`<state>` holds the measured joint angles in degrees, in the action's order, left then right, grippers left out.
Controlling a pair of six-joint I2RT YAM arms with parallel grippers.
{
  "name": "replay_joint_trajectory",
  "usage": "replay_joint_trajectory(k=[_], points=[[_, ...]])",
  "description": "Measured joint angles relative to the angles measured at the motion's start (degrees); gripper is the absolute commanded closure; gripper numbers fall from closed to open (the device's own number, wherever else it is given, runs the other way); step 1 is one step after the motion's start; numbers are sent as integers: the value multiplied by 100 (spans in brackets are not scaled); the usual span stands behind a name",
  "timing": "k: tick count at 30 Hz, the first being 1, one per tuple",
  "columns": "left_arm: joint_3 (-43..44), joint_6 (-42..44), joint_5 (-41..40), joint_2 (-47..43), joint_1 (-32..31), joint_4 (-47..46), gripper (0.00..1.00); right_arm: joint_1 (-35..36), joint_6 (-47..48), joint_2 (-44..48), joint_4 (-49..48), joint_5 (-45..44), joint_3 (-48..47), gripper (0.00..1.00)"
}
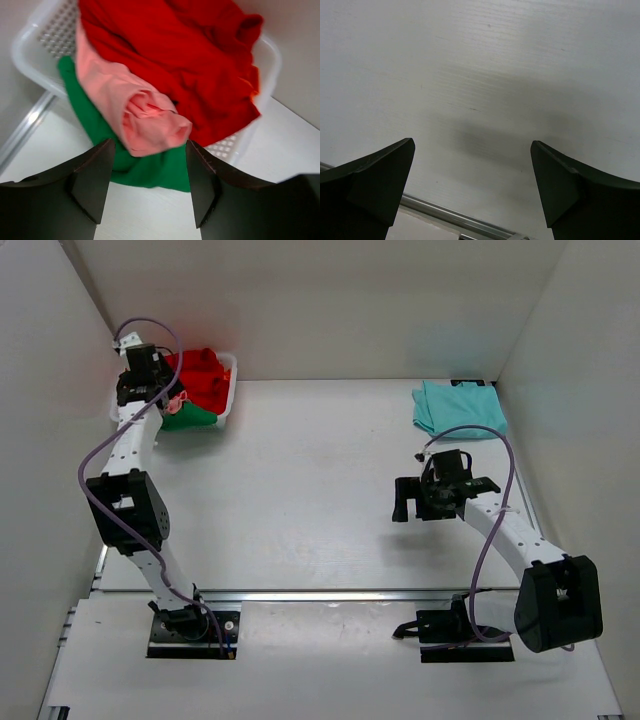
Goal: Fold and stack the t-shirts
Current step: Grab crumpled tshirt from bin with the left arm
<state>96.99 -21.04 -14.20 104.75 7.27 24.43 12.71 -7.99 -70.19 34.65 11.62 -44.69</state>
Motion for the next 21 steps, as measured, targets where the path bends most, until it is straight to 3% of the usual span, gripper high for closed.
replay_joint_trajectory(k=[5, 10, 13, 14, 15, 16, 17, 21], points=[[94, 22, -11, 146, 407, -11, 28, 2, -81, -2, -105, 216, 0, 0], [592, 26, -15, 876, 490, 11, 27, 0, -146, -2, -197, 472, -2, 1], [815, 22, -2, 1349, 452, 94, 32, -4, -151, -4, -225, 570, -4, 1], [914, 7, 17, 1523, 444, 181, 38, -4, -153, -9, -227, 605, -11, 1], [1021, -28, 50, 1692, 442, 251, 60, -4, -155, -13, -240, 632, -13, 1], [1095, -24, 103, 1784, 439, 310, 92, -9, -155, -20, -256, 649, -13, 1], [1178, -83, 181, 1875, 439, 382, 100, -20, -153, -28, -269, 673, -13, 1], [1292, -286, 433, 1910, 459, 433, 100, -68, -153, -131, -328, 728, -13, 1]])
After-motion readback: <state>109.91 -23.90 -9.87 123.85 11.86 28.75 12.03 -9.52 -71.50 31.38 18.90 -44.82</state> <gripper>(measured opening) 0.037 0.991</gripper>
